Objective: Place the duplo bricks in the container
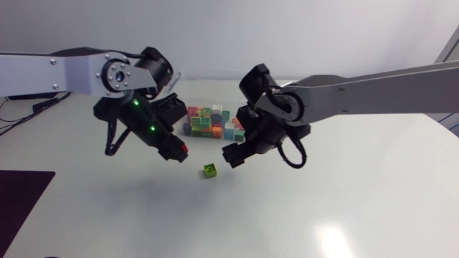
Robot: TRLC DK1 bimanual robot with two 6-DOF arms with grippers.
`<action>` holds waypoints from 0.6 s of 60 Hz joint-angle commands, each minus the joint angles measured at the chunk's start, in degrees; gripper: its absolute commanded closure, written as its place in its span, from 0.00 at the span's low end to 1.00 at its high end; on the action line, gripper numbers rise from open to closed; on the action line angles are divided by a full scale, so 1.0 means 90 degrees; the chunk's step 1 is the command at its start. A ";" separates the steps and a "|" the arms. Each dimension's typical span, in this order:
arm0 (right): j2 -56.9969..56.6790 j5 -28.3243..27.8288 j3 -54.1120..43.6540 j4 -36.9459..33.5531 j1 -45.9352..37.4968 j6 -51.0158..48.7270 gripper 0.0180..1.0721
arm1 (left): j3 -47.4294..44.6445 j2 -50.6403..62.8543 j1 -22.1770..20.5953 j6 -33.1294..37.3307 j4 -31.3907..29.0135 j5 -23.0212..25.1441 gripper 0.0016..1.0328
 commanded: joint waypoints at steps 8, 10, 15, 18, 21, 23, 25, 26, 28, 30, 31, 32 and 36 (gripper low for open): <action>0.1206 0.0099 0.1217 -0.0673 0.0625 0.0385 0.08 | 0.0110 -0.0688 0.0561 -0.0012 -0.0083 0.0256 0.75; 0.1411 0.0099 0.1413 -0.0781 0.0674 0.0414 0.08 | 0.0149 -0.0737 0.0610 -0.0002 -0.0064 0.0295 0.75; 0.1880 0.0090 0.1911 -0.1064 0.0772 0.0453 0.09 | 0.0149 -0.0981 0.0707 -0.0012 0.0288 0.0305 0.75; 0.2134 0.0090 0.2174 -0.1230 0.0791 0.0473 0.09 | 0.0129 -0.1098 0.0737 -0.0022 0.0493 0.0305 0.75; 0.2388 0.0090 0.2467 -0.1416 0.0801 0.0531 0.10 | 0.0110 -0.1157 0.0815 -0.0071 0.0786 0.0305 0.75; 0.2573 0.0090 0.2692 -0.1543 0.0801 0.0570 0.12 | 0.0110 -0.1186 0.0844 -0.0119 0.0962 0.0305 0.75; 0.2710 0.0090 0.2838 -0.1621 0.0801 0.0609 0.14 | 0.0119 -0.1186 0.0893 -0.0168 0.1099 0.0305 0.75; 0.2769 0.0090 0.2916 -0.1660 0.0801 0.0639 0.14 | 0.0139 -0.1186 0.0932 -0.0178 0.1167 0.0305 0.75; 0.2876 0.0090 0.3053 -0.1738 0.0801 0.0668 0.14 | 0.0139 -0.1186 0.0971 -0.0198 0.1294 0.0305 0.75; 0.2993 0.0090 0.3209 -0.1845 0.0801 0.0688 0.14 | 0.0139 -0.1186 0.1010 -0.0227 0.1431 0.0305 0.75; 0.3042 0.0090 0.3278 -0.1894 0.0801 0.0697 0.17 | 0.0139 -0.1186 0.1020 -0.0256 0.1489 0.0305 0.75; 0.3071 0.0090 0.3336 -0.1923 0.0811 0.0717 0.19 | 0.0139 -0.1196 0.1030 -0.0285 0.1557 0.0305 0.75; 0.3169 0.0090 0.3532 -0.2002 0.0830 0.0805 0.24 | 0.0119 -0.1215 0.1108 -0.0334 0.1841 0.0305 0.75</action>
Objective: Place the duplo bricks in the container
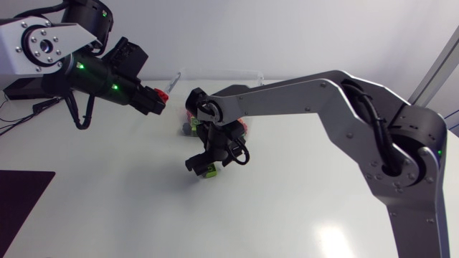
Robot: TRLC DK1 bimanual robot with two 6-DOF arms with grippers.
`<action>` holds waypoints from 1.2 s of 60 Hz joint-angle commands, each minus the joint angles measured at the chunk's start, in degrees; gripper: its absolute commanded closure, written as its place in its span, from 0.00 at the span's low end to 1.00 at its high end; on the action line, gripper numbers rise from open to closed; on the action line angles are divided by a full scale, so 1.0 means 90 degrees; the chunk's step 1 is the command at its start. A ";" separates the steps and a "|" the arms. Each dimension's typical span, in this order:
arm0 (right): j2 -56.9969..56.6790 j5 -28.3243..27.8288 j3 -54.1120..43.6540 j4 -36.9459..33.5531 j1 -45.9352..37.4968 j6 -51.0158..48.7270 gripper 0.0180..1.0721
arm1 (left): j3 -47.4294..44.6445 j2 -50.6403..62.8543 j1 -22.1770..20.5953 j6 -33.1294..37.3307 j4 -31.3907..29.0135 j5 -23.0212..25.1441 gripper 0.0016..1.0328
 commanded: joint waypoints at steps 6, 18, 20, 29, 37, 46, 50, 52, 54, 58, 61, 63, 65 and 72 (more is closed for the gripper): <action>0.0377 0.0046 0.0573 -0.0327 0.0075 0.0327 0.30 | 0.0075 -0.0042 0.0237 -0.0323 0.0792 0.0026 0.75; 0.0729 0.0046 0.1032 -0.0639 0.0104 0.0405 0.48 | 0.0124 0.0241 0.0285 -0.0499 0.1368 0.0055 0.75; 0.0778 0.0046 0.1071 -0.0708 0.0104 0.0424 0.48 | 0.0144 0.0280 0.0285 -0.0547 0.1437 0.0055 0.75; 0.0807 0.0046 0.0983 -0.0766 0.0124 0.0434 0.63 | 0.0163 0.0407 0.0256 -0.0635 0.1759 0.0065 0.75; 0.0699 0.0105 0.0836 -0.0708 0.0104 0.0434 0.77 | 0.0212 0.0505 0.0256 -0.0704 0.1954 0.0075 0.75; 0.0113 0.0251 0.0270 -0.0532 0.0065 0.0405 0.78 | 0.0222 0.0729 0.0227 -0.0879 0.2423 0.0153 0.75; -0.0248 0.0261 -0.0013 -0.0444 -0.0003 0.0385 0.78 | 0.0241 0.0886 0.0129 -0.0919 0.2618 0.0143 0.75; -0.0424 0.0280 -0.0130 -0.0424 -0.0042 0.0375 0.78 | 0.0271 0.0993 0.0080 -0.0938 0.2716 0.0143 0.75; -0.0629 0.0300 -0.0248 -0.0415 -0.0101 0.0356 0.78 | 0.0329 0.1120 0.0041 -0.0997 0.2814 0.0143 0.74; -0.1078 0.0300 -0.0482 -0.0336 -0.0228 0.0336 0.78 | 0.0525 0.1393 -0.0037 -0.1055 0.2911 0.0143 0.74; -0.1342 0.0300 -0.0609 -0.0336 -0.0316 0.0336 0.78 | 0.0710 0.1618 -0.0086 -0.1114 0.2921 0.0143 0.74; -0.1556 0.0310 -0.0707 -0.0327 -0.0384 0.0317 0.78 | 0.0847 0.1764 -0.0115 -0.1163 0.2931 0.0143 0.74; -0.1722 0.0310 -0.0785 -0.0317 -0.0443 0.0307 0.78 | 0.0945 0.1843 -0.0125 -0.1192 0.2941 0.0143 0.74; -0.2318 0.0300 -0.0990 -0.0258 -0.0706 0.0258 0.78 | 0.1433 0.2282 -0.0174 -0.1329 0.2960 0.0143 0.72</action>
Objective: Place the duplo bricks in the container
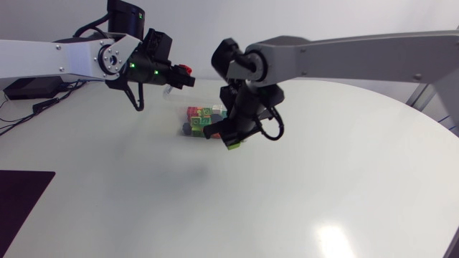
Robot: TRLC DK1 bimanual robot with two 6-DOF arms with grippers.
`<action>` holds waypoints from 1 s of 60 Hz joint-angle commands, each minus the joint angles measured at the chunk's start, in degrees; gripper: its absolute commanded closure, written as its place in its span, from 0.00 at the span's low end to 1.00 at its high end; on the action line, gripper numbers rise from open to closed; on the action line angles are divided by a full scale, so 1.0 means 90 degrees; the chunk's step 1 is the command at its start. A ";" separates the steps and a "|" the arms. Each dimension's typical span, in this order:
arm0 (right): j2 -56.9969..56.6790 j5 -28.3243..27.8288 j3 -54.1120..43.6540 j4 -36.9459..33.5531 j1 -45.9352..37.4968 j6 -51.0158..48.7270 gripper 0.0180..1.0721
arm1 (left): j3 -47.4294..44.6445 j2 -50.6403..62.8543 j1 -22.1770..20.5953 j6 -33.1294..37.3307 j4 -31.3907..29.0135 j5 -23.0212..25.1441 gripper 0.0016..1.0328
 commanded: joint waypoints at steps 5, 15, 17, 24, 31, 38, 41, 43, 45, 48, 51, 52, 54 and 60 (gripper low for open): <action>-0.0566 0.0025 -0.0305 0.0028 -0.0311 -0.0024 0.78 | 0.0767 0.0567 -0.0038 -0.0258 0.0102 0.0073 0.71; -0.0996 0.0006 -0.0286 0.0214 -0.0624 -0.0121 0.78 | 0.1294 0.1065 -0.0116 -0.0287 -0.0084 0.0033 0.13; -0.1074 0.0006 -0.0247 0.0302 -0.0692 -0.0160 0.78 | 0.1362 0.1123 -0.0125 -0.0268 -0.0133 0.0033 0.04; -0.1240 -0.0014 -0.0139 0.0595 -0.0868 -0.0219 0.78 | 0.1568 0.1133 -0.0155 -0.0141 -0.0572 0.0024 0.04; -0.1308 -0.0033 -0.0110 0.1073 -0.1005 -0.0287 0.78 | 0.1724 0.0996 -0.0155 0.0123 -0.1461 -0.0093 0.04; -0.1260 -0.0043 -0.0090 0.1640 -0.1073 -0.0346 0.78 | 0.1489 0.0606 -0.0067 0.0328 -0.2027 -0.0152 0.04; -0.1230 -0.0033 -0.0090 0.1864 -0.1073 -0.0385 0.78 | 0.1304 0.0420 -0.0038 0.0426 -0.2125 -0.0191 0.04; -0.1201 -0.0023 -0.0071 0.2050 -0.1083 -0.0404 0.78 | 0.1109 0.0195 0.0011 0.0484 -0.2203 -0.0191 0.04; -0.1172 -0.0014 -0.0051 0.2138 -0.1073 -0.0404 0.78 | 0.0952 0.0029 0.0031 0.0514 -0.2203 -0.0191 0.04; -0.1103 0.0025 0.0007 0.2323 -0.1073 -0.0424 0.78 | 0.0659 -0.0273 0.0070 0.0592 -0.2232 -0.0220 0.04; -0.0976 0.0035 0.0115 0.2440 -0.1054 -0.0424 0.78 | 0.0444 -0.0508 0.0070 0.0631 -0.2291 -0.0279 0.04; -0.0928 0.0035 0.0154 0.2470 -0.1054 -0.0424 0.78 | 0.0347 -0.0625 0.0080 0.0650 -0.2330 -0.0289 0.04; -0.0840 0.0035 0.0193 0.2577 -0.1044 -0.0424 0.78 | 0.0200 -0.0781 0.0099 0.0660 -0.2398 -0.0289 0.04; -0.0644 0.0035 0.0203 0.2968 -0.1005 -0.0443 0.78 | -0.0229 -0.1142 0.0138 0.0689 -0.2515 -0.0289 0.04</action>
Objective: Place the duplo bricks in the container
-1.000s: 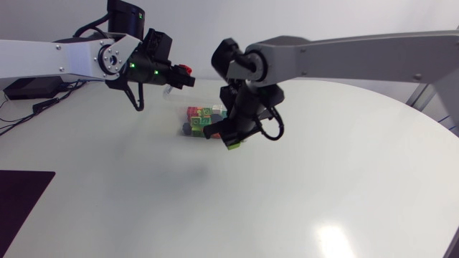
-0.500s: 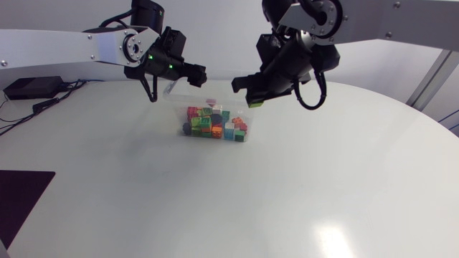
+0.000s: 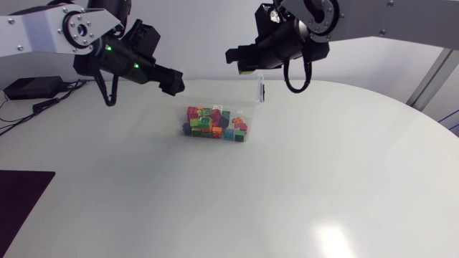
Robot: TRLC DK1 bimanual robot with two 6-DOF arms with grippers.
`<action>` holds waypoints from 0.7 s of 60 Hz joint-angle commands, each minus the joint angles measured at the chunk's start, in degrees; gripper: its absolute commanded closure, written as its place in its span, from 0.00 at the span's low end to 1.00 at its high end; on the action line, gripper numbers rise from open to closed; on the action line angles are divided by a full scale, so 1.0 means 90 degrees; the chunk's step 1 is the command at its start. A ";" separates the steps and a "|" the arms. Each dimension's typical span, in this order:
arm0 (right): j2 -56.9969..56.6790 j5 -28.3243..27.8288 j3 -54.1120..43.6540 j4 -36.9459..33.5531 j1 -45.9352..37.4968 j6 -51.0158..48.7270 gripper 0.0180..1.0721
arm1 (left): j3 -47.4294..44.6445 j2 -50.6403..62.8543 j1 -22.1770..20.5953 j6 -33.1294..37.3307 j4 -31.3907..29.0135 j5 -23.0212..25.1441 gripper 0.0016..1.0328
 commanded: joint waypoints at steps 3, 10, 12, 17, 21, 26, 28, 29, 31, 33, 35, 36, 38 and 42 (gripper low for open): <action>0.0435 0.0035 0.0132 0.0429 0.0057 -0.0111 0.78 | -0.0643 -0.0468 0.0117 0.0150 -0.0148 -0.0029 0.04; 0.0786 0.0123 0.0259 0.0829 0.0174 -0.0238 0.78 | -0.1034 -0.0820 0.0185 0.0180 -0.0177 -0.0029 0.04; 0.0933 0.0133 0.0357 0.0858 0.0193 -0.0248 0.77 | -0.1151 -0.0937 0.0205 0.0199 -0.0177 -0.0029 0.04; 0.1216 0.0211 0.0503 0.1093 0.0242 -0.0345 0.77 | -0.1395 -0.1171 0.0214 0.0277 -0.0187 -0.0029 0.04; 0.1538 0.0348 0.0699 0.1151 0.0272 -0.0492 0.68 | -0.1591 -0.1357 0.0214 0.0307 -0.0245 -0.0029 0.04; 0.1841 0.0475 0.0865 0.1171 0.0272 -0.0648 0.35 | -0.1825 -0.1620 0.0214 0.0326 -0.0343 -0.0029 0.04; 0.1899 0.0563 0.0884 0.1210 0.0291 -0.0707 0.25 | -0.1874 -0.1689 0.0214 0.0346 -0.0372 -0.0029 0.04; 0.1919 0.0621 0.0884 0.1239 0.0291 -0.0755 0.17 | -0.1893 -0.1738 0.0224 0.0355 -0.0411 -0.0029 0.04; 0.1987 0.0709 0.0933 0.1249 0.0291 -0.0804 0.09 | -0.1913 -0.1816 0.0244 0.0424 -0.0538 -0.0029 0.04; 0.2017 0.0758 0.0962 0.1239 0.0291 -0.0834 0.07 | -0.1932 -0.1874 0.0263 0.0424 -0.0636 -0.0029 0.04; 0.2026 0.0787 0.0962 0.1239 0.0272 -0.0853 0.05 | -0.1971 -0.1943 0.0263 0.0443 -0.0792 -0.0029 0.04; 0.2026 0.0797 0.0953 0.1239 0.0252 -0.0853 0.05 | -0.1991 -0.1972 0.0273 0.0453 -0.0851 -0.0029 0.04; 0.1978 0.0826 0.0923 0.1249 0.0223 -0.0843 0.05 | -0.2049 -0.2040 0.0312 0.0473 -0.0900 -0.0029 0.04; 0.1763 0.0856 0.0708 0.1415 0.0135 -0.0843 0.05 | -0.2255 -0.2255 0.0351 0.0502 -0.0919 -0.0029 0.04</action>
